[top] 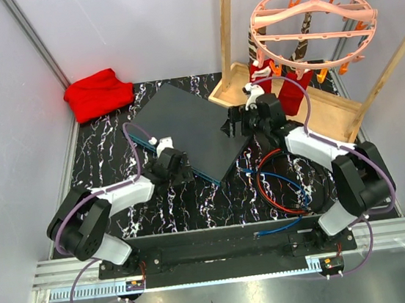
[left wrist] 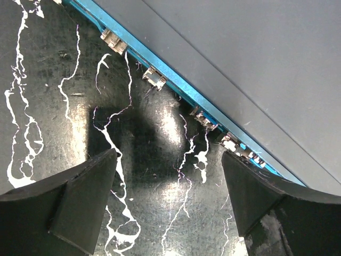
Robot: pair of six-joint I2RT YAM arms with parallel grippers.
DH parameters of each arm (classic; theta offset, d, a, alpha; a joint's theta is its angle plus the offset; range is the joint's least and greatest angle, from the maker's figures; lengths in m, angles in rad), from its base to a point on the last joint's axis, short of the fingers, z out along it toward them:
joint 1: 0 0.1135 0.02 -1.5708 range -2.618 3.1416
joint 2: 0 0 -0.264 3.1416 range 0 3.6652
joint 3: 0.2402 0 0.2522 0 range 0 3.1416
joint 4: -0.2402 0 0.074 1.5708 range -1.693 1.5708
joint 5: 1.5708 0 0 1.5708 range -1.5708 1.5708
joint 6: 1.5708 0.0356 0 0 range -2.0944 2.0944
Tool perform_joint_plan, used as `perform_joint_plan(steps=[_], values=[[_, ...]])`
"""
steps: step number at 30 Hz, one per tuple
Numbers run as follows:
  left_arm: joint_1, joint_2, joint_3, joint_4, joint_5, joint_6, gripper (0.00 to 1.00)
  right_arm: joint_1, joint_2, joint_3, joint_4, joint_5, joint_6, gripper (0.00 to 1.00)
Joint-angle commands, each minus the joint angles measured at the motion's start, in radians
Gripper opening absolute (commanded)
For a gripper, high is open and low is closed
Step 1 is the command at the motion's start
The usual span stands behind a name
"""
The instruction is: Insert the plug into the switch port
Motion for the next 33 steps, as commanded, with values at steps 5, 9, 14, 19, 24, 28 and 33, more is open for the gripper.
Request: perform_joint_plan(steps=[5, 9, 14, 19, 24, 28, 33], values=[[0.0, 0.0, -0.009, 0.169, 0.013, -0.061, 0.87, -0.015, 0.141, 0.15, -0.004, 0.042, -0.084, 1.0], [0.0, -0.084, -0.058, 0.125, -0.018, -0.089, 0.87, -0.02, 0.207, 0.208, -0.024, 0.04, -0.112, 0.99], [0.0, -0.159, -0.109, 0.069, -0.015, -0.092, 0.87, -0.037, 0.3, 0.28, -0.074, 0.038, -0.158, 0.99], [0.0, -0.137, -0.123, 0.094, -0.021, -0.09, 0.88, -0.052, 0.371, 0.337, -0.114, 0.054, -0.201, 0.99], [0.0, -0.071, -0.098, 0.125, -0.015, -0.092, 0.88, -0.057, 0.411, 0.368, -0.155, 0.057, -0.213, 1.0], [0.0, -0.037, -0.095, 0.14, -0.024, -0.112, 0.88, -0.058, 0.428, 0.377, -0.171, 0.065, -0.207, 1.0], [0.003, 0.011, -0.081, 0.149, -0.038, -0.13, 0.88, -0.06, 0.443, 0.383, -0.183, 0.058, -0.204, 1.0]])
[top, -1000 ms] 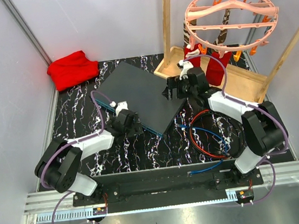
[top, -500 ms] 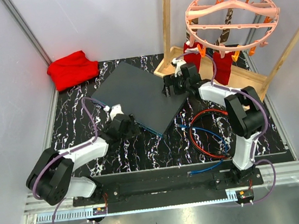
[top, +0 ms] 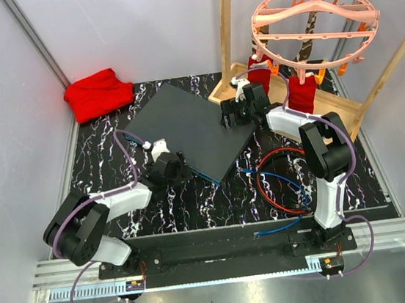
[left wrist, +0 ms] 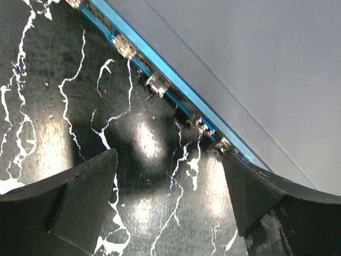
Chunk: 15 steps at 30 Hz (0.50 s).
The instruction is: Insert the plug into the switch port
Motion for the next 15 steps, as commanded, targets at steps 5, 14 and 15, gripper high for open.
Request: perform_joint_plan(steps=[5, 14, 15], values=[[0.002, 0.038, 0.028, -0.092, -0.05, -0.075, 0.88, -0.011, 0.031, 0.027, -0.061, 0.008, -0.012, 1.0], [-0.001, -0.045, 0.031, -0.228, -0.089, -0.115, 0.87, -0.013, 0.028, 0.029, -0.069, 0.0, -0.019, 1.0], [-0.001, -0.037, 0.035, -0.227, -0.086, -0.113, 0.87, -0.013, 0.031, 0.029, -0.069, 0.0, -0.019, 1.0]])
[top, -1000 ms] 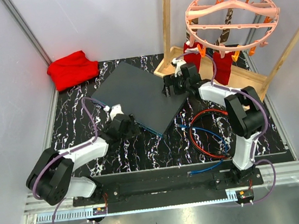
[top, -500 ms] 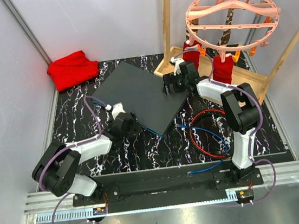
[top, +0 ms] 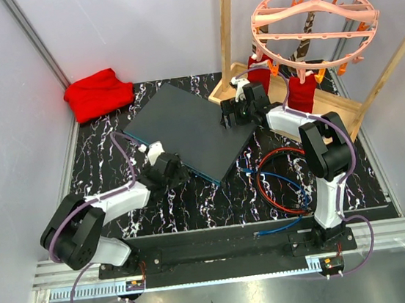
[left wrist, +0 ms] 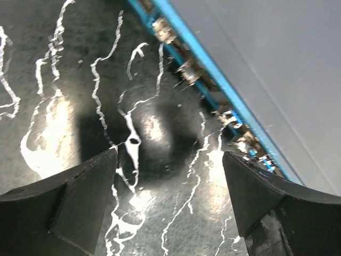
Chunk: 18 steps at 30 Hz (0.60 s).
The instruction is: Insert the plug into the switch port
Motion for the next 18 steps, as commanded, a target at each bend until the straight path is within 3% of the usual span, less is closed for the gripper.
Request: perform_joint_plan(steps=[1, 10, 18], values=[[-0.001, 0.012, 0.016, -0.078, -0.031, -0.032, 0.87, -0.01, 0.027, 0.019, -0.06, 0.003, -0.01, 1.0], [-0.012, 0.175, 0.129, -0.088, 0.009, -0.011, 0.87, -0.01, 0.03, 0.021, -0.061, -0.005, -0.009, 1.0], [-0.018, 0.184, 0.148, -0.098, 0.01, -0.031, 0.87, -0.012, 0.026, 0.019, -0.061, -0.022, -0.005, 1.0]])
